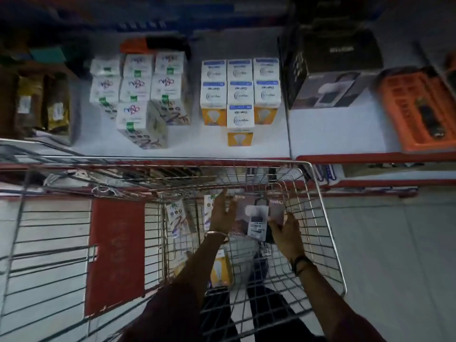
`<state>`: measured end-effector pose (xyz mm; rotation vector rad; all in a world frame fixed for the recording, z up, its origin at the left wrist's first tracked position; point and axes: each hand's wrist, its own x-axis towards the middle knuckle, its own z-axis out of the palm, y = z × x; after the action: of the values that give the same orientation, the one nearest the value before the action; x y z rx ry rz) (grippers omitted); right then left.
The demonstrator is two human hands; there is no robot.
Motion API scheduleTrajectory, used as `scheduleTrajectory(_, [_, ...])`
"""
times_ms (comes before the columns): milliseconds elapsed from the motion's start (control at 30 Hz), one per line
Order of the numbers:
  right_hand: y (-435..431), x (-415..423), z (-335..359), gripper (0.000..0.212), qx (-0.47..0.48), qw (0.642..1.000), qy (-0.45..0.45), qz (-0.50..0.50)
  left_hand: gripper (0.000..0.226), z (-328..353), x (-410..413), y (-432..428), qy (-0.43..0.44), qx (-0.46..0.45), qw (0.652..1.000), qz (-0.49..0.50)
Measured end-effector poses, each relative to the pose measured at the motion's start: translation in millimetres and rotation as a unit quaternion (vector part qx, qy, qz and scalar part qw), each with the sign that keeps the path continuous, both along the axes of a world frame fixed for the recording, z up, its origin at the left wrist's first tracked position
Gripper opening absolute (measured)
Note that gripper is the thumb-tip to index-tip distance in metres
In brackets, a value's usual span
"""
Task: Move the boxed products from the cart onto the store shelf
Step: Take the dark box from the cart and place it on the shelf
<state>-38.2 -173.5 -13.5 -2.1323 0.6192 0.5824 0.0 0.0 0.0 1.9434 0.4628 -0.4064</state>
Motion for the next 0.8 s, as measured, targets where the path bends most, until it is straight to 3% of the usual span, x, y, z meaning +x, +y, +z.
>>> scheduleTrajectory(100, [-1.0, 16.6, -20.8, 0.063, 0.043, 0.995, 0.051, -0.077, 0.044, -19.8, 18.0, -6.9, 0.125, -0.03, 0.991, 0.045])
scheduleTrajectory(200, [-0.6, 34.1, -36.4, 0.061, 0.047, 0.991, 0.067, -0.103, 0.043, -38.7, 30.9, -10.8, 0.193, -0.04, 0.977, 0.078])
scheduleTrajectory(367, [0.8, 46.1, -44.6, 0.072, -0.114, 0.989, 0.092, 0.003, 0.072, -53.3, 37.0, -8.9, 0.264, -0.009, 0.963, 0.053])
scheduleTrajectory(467, [4.4, 46.4, -34.3, 0.069, -0.148, 0.986, 0.074, 0.036, 0.079, -50.1, 30.0, -6.4, 0.255, 0.011, 0.966, 0.031])
scheduleTrajectory(600, [3.6, 37.6, -4.4, 0.061, -0.13, 0.991, 0.024, 0.012, 0.064, -27.7, 18.4, 1.2, 0.206, 0.033, 0.978, 0.022])
scheduleTrajectory(800, [2.1, 16.1, 63.0, 0.069, -0.1, 0.993, -0.059, -0.03, 0.048, 42.6, -5.5, 20.8, 0.107, -0.043, 0.99, 0.078])
